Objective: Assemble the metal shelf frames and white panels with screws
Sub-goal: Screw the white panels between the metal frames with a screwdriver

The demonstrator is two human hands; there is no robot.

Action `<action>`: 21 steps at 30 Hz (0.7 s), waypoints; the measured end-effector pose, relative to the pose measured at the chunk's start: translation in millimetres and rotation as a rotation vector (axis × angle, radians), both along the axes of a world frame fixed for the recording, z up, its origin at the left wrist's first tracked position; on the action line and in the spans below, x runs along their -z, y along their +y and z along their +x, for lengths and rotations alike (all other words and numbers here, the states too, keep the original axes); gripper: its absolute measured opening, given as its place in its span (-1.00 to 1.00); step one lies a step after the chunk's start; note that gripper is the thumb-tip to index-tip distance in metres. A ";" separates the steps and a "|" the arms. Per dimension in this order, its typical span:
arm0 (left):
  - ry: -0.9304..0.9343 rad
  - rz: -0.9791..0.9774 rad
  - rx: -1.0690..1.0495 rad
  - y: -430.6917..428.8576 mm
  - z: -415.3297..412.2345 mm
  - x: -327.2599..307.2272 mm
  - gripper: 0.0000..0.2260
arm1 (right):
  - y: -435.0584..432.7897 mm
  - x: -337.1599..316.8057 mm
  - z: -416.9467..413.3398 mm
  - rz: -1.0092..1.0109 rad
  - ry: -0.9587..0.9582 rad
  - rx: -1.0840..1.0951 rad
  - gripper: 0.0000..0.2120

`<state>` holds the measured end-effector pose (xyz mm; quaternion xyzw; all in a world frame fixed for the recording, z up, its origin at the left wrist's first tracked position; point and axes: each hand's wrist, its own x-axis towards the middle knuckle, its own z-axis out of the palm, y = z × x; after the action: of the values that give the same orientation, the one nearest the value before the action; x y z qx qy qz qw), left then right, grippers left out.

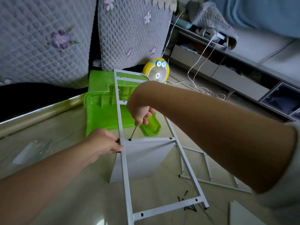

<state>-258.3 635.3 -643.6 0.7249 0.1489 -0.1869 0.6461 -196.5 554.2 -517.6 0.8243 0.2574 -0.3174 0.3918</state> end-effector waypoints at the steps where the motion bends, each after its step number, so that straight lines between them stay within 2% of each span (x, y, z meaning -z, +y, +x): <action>1: 0.000 -0.001 0.000 0.3 0.5 2.1 -0.81 | -0.4 1.4 0.8 -0.004 0.001 0.015 -0.68; 5: 0.007 0.030 -0.001 2.6 2.8 8.4 -0.78 | -16.0 7.2 -6.2 0.053 -0.059 -0.052 -0.68; 8: -0.028 0.126 0.042 1.5 0.8 -0.7 -0.72 | -52.3 5.6 -19.8 0.267 -0.147 -0.013 -0.62; 9: -0.067 0.208 0.087 0.4 -0.8 -6.2 -0.61 | -68.6 5.4 -23.5 0.381 -0.184 0.042 -0.63; 11: -0.156 0.440 0.192 -2.3 -1.4 -10.7 -0.24 | -107.3 9.5 -31.5 0.615 -0.272 0.168 -0.67; 12: -0.218 0.595 0.250 -4.6 -1.6 -11.6 -0.19 | -128.9 16.0 -36.4 0.726 -0.324 0.233 -0.69; 14: -0.389 0.892 0.319 -13.6 -3.1 -13.0 -0.32 | -170.8 37.6 -49.3 0.893 -0.410 0.408 -0.73; 16: -0.589 1.042 0.357 -27.6 -3.6 -9.0 -0.47 | -209.7 71.6 -65.3 1.023 -0.469 0.609 -0.74; 19: -0.816 1.087 0.464 -61.5 -2.4 3.8 -0.70 | -258.7 133.5 -86.3 1.094 -0.545 0.835 -0.73; 21: -0.887 1.078 0.534 -90.0 -0.4 9.0 -0.71 | -286.0 177.3 -97.0 1.091 -0.581 0.925 -0.73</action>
<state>-258.7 545.3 -652.6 0.9600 -0.2358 0.0712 0.1334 -293.5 268.2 -694.8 0.9747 -0.1063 -0.0476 -0.1906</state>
